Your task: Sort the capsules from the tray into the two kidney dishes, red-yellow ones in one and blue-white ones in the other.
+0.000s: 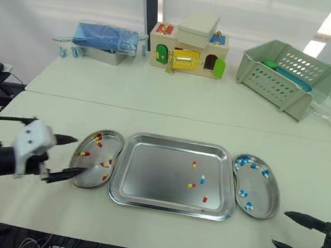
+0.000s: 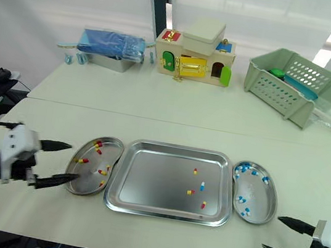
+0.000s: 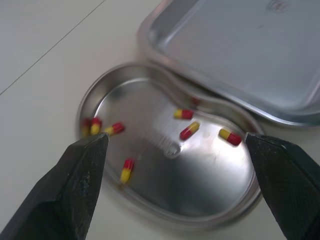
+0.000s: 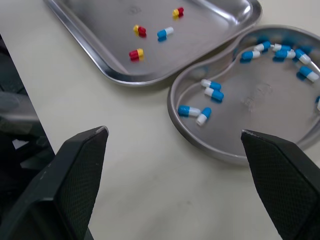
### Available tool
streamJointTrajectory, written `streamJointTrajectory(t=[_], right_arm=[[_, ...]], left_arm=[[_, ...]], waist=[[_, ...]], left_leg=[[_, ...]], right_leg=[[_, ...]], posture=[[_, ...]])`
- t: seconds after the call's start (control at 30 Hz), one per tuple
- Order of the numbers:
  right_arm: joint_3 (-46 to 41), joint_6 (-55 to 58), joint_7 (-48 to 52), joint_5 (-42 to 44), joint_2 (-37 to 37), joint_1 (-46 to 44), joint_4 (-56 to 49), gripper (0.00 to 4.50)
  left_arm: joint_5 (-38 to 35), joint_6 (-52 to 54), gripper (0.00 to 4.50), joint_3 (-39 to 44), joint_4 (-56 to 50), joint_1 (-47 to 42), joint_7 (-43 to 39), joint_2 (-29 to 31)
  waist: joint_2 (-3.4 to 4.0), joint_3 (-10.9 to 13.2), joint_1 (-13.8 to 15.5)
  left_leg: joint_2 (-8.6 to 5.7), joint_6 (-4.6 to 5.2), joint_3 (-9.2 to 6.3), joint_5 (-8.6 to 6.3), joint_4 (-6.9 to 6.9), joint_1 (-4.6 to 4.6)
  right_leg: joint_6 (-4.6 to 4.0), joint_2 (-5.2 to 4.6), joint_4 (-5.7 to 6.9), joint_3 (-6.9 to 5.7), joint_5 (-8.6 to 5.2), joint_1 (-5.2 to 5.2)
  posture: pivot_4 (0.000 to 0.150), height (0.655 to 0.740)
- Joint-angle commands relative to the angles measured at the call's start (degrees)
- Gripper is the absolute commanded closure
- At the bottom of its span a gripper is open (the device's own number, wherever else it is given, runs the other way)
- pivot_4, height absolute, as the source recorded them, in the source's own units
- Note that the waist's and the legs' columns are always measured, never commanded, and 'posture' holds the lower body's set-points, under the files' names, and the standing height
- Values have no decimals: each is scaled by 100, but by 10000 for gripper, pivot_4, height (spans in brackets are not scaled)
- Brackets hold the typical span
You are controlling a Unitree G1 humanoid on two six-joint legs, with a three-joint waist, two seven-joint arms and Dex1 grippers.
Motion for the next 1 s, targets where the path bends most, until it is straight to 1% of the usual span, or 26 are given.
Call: streamJointTrajectory(t=[0.03, 0.13, 0.23, 0.33, 0.5, 0.6, 0.67, 0.73, 0.8, 0.9, 1.0], right_arm=[[112, -228, -277, 4, 401, 387, -676, 498], [418, -536, -506, -239, 745, 572, -881, 498], [658, -684, -729, -435, 915, 614, -938, 498], [744, -674, -994, -494, 1009, 663, -1058, 498], [905, -786, -1257, -581, 1128, 938, -1323, 498], [1089, -937, -1417, -672, 1308, 1087, -1374, 498], [1129, -989, -1533, -657, 1409, 1117, -1356, 498], [1202, -1150, -1567, -759, 1485, 1192, -1212, 498], [1289, -1209, -1621, -820, 1495, 1203, -1175, 498], [1359, -1103, -1759, -825, 1448, 1080, -1242, 498], [1404, -1007, -1875, -814, 1386, 989, -1300, 498]], left_arm=[[103, 13, 0, -822, -463, -688, -65, -256], [122, 170, 0, -1535, -507, -1292, -250, -570], [148, 466, 0, -2061, -517, -1798, -141, -982], [517, 687, 0, -2575, -464, -2136, 1, -1224], [923, 1196, 0, -3183, -429, -2583, 351, -1693], [1321, 1429, 0, -3683, -230, -2963, 599, -2114], [1472, 1523, 0, -3852, -150, -3111, 705, -2322], [1722, 1674, 0, -4149, -34, -3292, 1035, -2776], [1869, 1837, 0, -4334, 13, -3375, 1198, -3057], [2039, 2049, 0, -4521, 40, -3472, 1309, -3257], [2117, 2174, 0, -4648, 4, -3520, 1313, -3331]], waist=[[0, 0, 4], [0, 0, -17], [0, 0, -12], [0, 0, -17], [1, -1, 7], [1, -2, 14], [1, -2, 15], [2, -2, 15], [1, -2, 5], [3, -3, -13], [5, -4, -4]], left_leg=[[1, 0, -2, 0, 0, -1], [0, 0, -2, 0, 1, -2], [-1, 0, 0, 0, 6, 1], [-2, 0, -2, 0, 9, 0], [-2, 0, -7, 0, 9, -3], [-3, 0, -8, 0, 11, -3], [-4, 0, -9, 1, 14, -3], [-4, 0, -9, 1, 14, -3], [-4, 0, -8, 1, 15, -4], [-3, 0, -8, 1, 13, -2], [-3, -1, -9, 1, 14, -2]], right_leg=[[0, 2, 0, -1, 0, 0], [0, 3, 0, -1, 0, -1], [0, 3, 3, 2, 0, 0], [1, 3, 5, 1, 0, 0], [0, 4, 4, -2, 0, 0], [1, 4, 3, -2, 0, 1], [1, 4, 4, -4, 0, 2], [1, 4, 3, -3, 0, 2], [1, 4, 3, -3, 0, 2], [1, 5, 4, -1, 0, 0], [1, 5, 6, -1, 0, 1]], posture=[[1500, 7400], [1500, 7400], [1500, 7400], [1500, 7400], [1500, 7400], [1500, 7400], [1500, 7400], [1500, 7400], [1500, 7400], [1500, 7400], [1500, 7400]])
